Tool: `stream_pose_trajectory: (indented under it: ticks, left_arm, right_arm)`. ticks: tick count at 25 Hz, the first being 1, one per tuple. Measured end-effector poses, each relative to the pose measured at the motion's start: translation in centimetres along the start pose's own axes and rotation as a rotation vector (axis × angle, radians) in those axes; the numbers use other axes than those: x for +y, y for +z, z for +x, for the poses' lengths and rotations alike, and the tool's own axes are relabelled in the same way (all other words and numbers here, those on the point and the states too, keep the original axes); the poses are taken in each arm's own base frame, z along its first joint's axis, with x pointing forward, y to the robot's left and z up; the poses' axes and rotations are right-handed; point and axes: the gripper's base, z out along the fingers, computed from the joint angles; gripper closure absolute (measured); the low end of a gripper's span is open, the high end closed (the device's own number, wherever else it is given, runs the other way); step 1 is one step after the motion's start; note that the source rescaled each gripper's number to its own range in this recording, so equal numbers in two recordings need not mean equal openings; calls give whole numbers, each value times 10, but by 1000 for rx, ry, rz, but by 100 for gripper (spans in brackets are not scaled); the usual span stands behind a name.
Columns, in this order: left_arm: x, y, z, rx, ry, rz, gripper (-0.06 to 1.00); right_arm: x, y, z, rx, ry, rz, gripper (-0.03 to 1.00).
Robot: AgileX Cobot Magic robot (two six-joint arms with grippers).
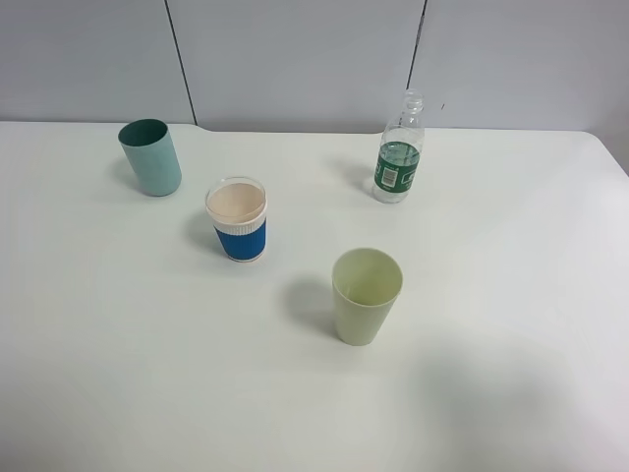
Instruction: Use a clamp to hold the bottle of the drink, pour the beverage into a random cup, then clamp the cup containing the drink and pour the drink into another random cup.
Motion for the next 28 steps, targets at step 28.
stream_pose_trajectory:
  ticks: [28]
  left_arm:
    - [7,-85,35,56,-185,-204,-5]
  right_arm:
    - [0,0,0,0,0,0,-3]
